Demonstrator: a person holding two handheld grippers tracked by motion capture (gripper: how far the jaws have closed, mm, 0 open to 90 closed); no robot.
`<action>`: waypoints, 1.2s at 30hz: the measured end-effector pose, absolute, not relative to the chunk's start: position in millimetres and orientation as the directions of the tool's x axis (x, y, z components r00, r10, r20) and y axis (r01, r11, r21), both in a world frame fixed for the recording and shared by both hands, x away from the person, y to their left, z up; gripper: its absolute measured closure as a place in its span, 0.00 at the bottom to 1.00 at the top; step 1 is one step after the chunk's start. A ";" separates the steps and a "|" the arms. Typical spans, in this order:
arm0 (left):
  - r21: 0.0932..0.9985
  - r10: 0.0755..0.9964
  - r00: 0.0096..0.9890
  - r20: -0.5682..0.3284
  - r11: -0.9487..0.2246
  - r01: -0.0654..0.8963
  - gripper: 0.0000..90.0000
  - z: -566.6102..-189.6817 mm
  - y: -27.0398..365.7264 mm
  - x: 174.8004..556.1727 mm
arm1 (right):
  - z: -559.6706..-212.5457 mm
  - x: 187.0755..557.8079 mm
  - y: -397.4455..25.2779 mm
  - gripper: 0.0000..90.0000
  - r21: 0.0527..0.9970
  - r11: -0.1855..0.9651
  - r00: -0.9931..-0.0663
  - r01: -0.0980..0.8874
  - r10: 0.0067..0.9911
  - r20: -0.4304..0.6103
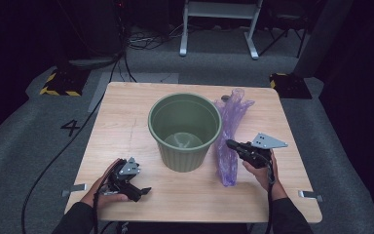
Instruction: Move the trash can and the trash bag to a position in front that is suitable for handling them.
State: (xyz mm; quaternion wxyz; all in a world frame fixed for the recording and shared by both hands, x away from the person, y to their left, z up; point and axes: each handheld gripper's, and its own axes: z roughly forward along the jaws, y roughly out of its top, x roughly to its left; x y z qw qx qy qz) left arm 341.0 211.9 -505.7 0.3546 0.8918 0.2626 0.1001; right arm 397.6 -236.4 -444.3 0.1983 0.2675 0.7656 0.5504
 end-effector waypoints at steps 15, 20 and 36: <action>0.686 0.539 0.842 -0.008 -0.610 0.397 0.00 -505.8 212.1 341.0 | -430.4 393.6 -237.5 1.00 0.975 0.180 -0.784 0.130 0.620 -0.010; 0.686 0.539 0.842 -0.008 -0.609 0.397 0.00 -505.8 212.0 341.0 | -427.6 392.6 -237.1 1.00 0.978 0.167 -0.784 0.122 0.620 -0.008; 0.684 0.541 0.841 -0.008 -0.610 0.400 0.00 -505.5 211.7 341.0 | -412.4 390.2 -245.7 1.00 0.991 0.112 -0.787 0.072 0.616 -0.012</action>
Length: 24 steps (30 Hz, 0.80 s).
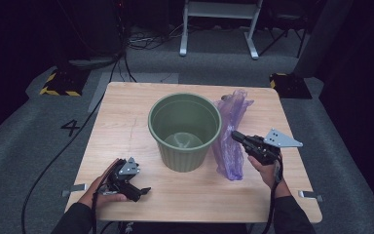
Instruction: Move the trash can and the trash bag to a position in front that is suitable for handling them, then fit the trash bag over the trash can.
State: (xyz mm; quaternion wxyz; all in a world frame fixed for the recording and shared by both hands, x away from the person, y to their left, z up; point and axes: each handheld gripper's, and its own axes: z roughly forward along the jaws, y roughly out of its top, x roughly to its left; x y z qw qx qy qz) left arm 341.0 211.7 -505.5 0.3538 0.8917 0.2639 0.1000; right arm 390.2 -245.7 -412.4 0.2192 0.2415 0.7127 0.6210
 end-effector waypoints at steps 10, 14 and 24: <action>0.685 0.539 0.842 -0.008 -0.610 0.397 0.00 -505.7 210.0 342.5 | -406.0 387.9 -251.3 1.00 0.994 0.094 -0.782 0.056 0.623 -0.014; 0.685 0.525 0.851 -0.008 -0.617 0.387 0.00 -505.6 211.1 343.9 | -396.3 387.6 -254.0 1.00 0.996 0.080 -0.772 0.037 0.635 -0.022; 0.686 0.516 0.857 -0.007 -0.620 0.380 0.00 -505.7 208.2 352.9 | -366.3 387.3 -260.8 1.00 0.999 0.051 -0.743 -0.005 0.668 -0.038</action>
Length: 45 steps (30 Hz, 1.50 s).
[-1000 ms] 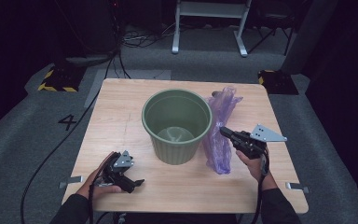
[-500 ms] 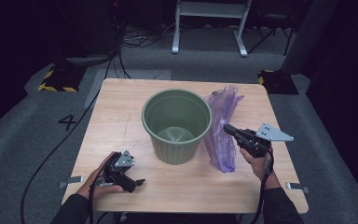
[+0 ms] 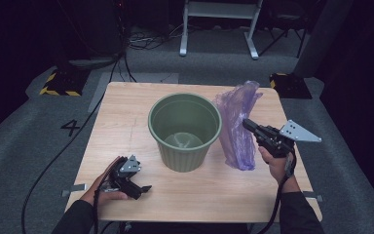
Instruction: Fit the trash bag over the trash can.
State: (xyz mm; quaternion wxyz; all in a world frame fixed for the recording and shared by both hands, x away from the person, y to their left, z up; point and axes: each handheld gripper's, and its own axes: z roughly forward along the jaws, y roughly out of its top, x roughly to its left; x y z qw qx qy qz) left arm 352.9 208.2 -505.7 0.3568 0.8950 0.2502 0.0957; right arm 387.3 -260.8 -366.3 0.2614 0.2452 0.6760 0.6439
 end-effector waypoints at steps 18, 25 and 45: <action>0.684 0.501 0.866 -0.009 -0.628 0.371 0.00 -505.5 192.3 368.0 | -301.9 396.1 -240.1 1.00 0.994 0.069 -0.722 -0.086 0.684 -0.109; 0.695 0.524 0.852 -0.016 -0.606 0.386 0.27 -497.8 198.8 366.9 | -284.7 400.7 -232.0 1.00 0.996 0.030 -0.722 -0.086 0.687 -0.083; 0.869 0.575 0.813 0.095 -0.446 0.214 0.18 -411.7 216.3 330.7 | -303.4 413.4 -154.5 1.00 0.986 0.163 -0.784 -0.045 0.606 -0.136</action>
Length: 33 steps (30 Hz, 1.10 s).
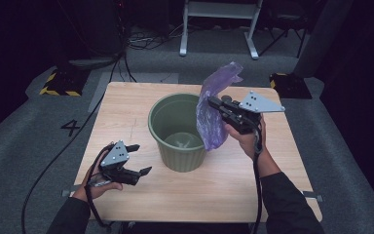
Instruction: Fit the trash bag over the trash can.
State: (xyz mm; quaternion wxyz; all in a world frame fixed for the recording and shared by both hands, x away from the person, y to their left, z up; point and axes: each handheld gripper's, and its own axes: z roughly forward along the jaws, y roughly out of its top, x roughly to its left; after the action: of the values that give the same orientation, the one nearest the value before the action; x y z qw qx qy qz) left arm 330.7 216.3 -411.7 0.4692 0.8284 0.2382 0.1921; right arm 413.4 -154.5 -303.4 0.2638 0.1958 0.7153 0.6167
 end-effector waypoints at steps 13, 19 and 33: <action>0.904 0.527 0.834 0.164 -0.418 0.086 0.18 -360.7 195.0 330.5 | -308.6 421.2 -138.3 1.00 0.975 0.219 -0.782 -0.034 0.602 -0.162; 0.891 0.530 0.823 0.203 -0.449 0.070 0.19 -362.6 179.5 346.5 | -308.7 426.4 -135.0 1.00 0.974 0.224 -0.783 -0.027 0.601 -0.160; 0.938 0.532 0.830 0.166 -0.345 0.034 0.18 -300.8 186.7 369.4 | -305.2 428.9 -130.2 1.00 0.969 0.244 -0.776 -0.024 0.606 -0.172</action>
State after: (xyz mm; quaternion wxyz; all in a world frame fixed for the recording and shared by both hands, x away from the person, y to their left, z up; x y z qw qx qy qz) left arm 369.4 186.7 -300.8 0.5433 0.7873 0.1798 0.2294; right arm 428.9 -130.2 -305.2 0.2705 0.1964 0.7409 0.5825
